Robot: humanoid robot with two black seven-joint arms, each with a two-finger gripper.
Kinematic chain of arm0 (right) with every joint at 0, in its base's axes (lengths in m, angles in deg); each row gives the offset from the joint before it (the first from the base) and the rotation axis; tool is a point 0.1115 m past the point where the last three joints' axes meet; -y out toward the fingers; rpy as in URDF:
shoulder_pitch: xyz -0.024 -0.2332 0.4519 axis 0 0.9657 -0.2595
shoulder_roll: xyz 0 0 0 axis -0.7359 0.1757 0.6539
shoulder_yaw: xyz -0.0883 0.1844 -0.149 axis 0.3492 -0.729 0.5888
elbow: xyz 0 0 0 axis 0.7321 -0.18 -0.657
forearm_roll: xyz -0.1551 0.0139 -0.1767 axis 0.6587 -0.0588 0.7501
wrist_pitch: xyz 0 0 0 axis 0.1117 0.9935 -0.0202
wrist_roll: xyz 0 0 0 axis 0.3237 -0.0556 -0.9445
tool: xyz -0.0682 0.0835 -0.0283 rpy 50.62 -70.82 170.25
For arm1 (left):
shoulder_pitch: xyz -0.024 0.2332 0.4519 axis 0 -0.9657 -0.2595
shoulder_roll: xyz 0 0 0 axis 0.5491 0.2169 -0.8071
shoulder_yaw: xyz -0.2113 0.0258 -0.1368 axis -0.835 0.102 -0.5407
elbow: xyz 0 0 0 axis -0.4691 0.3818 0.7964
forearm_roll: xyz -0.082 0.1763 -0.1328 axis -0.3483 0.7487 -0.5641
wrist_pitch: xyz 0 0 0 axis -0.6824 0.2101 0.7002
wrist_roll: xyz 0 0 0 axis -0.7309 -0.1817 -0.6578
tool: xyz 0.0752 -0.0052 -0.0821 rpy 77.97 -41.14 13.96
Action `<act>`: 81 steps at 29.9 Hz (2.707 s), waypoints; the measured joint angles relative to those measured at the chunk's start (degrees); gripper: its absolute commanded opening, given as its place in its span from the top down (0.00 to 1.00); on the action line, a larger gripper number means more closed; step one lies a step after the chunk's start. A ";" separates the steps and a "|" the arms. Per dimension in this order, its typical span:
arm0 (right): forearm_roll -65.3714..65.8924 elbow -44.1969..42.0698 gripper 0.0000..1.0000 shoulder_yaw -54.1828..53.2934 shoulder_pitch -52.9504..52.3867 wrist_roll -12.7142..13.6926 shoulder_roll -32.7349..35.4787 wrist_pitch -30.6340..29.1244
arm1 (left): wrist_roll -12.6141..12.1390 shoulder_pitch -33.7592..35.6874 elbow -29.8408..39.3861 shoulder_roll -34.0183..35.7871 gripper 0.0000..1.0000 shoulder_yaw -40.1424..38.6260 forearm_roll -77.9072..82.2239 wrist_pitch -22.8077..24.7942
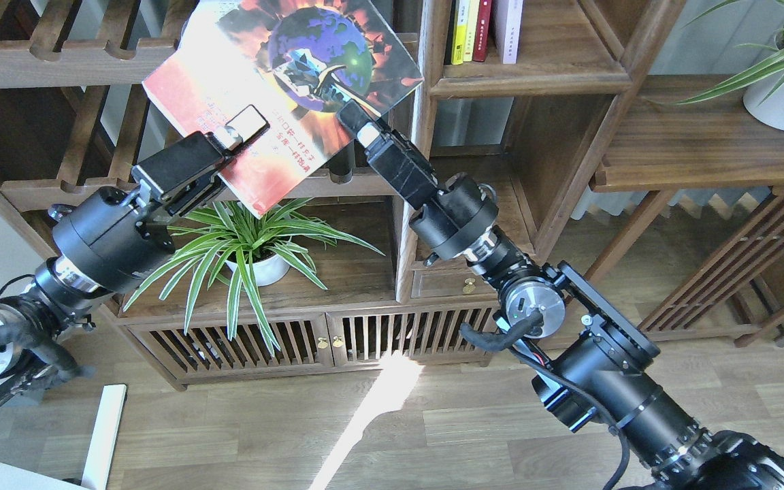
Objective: Organize books on shelf
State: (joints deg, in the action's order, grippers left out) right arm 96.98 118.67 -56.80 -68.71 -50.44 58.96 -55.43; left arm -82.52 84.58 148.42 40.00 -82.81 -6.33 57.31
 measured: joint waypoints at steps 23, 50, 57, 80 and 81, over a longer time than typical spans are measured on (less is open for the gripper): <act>-0.01 0.00 0.01 0.48 -0.89 -0.38 0.00 0.41 | 0.00 4.42 -0.22 1.48 1.00 5.42 -0.09 0.00; -1.16 0.00 0.41 1.25 -0.47 -0.58 0.00 -0.93 | 0.09 4.81 -1.34 0.89 1.00 5.51 -0.09 0.00; -1.16 0.00 0.43 1.27 -0.75 -0.57 0.00 -0.94 | 0.02 4.97 -1.35 0.56 1.00 5.51 -0.09 0.00; -5.61 0.02 0.94 1.35 -0.40 -0.22 -0.02 -2.09 | -0.13 4.85 -1.45 0.39 0.93 5.48 0.08 -0.02; -5.89 0.02 0.94 1.36 -0.40 -0.16 -0.02 -2.09 | -0.17 4.87 -1.45 0.39 0.91 5.42 0.13 -0.02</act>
State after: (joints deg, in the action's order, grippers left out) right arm 91.09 118.69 -55.44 -69.12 -50.60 58.94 -57.52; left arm -82.69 89.45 146.97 40.40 -77.39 -6.21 57.29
